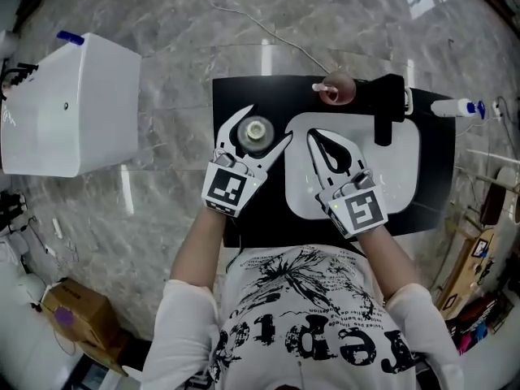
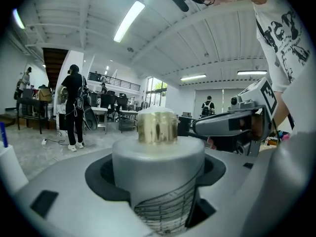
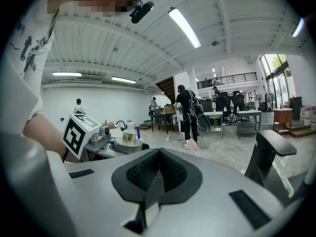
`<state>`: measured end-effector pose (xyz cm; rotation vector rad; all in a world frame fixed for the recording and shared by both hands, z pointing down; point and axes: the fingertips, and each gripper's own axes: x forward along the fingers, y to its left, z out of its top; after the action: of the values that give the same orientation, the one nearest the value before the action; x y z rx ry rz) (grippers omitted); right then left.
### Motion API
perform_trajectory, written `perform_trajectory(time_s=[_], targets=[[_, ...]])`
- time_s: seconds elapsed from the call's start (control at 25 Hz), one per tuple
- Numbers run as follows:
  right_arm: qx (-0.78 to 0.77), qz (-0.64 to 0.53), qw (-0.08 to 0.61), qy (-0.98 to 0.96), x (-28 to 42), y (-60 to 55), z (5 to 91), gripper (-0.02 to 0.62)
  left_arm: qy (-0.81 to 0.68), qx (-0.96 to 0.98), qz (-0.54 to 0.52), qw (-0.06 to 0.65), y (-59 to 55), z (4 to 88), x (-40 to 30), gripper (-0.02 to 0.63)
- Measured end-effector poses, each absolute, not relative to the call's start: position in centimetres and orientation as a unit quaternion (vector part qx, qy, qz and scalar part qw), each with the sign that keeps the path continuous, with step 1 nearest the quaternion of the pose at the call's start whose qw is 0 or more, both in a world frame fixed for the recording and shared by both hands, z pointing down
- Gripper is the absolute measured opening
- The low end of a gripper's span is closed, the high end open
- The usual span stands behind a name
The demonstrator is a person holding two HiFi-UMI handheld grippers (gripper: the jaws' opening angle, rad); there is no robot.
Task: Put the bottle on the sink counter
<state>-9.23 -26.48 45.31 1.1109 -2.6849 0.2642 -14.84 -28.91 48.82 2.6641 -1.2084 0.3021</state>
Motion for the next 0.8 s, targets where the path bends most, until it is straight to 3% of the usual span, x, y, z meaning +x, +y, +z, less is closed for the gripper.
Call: perform_trajectory(time_s=[0.8], targets=[[0.444,0.126,0.143,-0.875,-8.6,-30.7,53.6,0.015,-0.360,0.898,0.230,0.107,-35.3,60.7,-14.7,0.350]])
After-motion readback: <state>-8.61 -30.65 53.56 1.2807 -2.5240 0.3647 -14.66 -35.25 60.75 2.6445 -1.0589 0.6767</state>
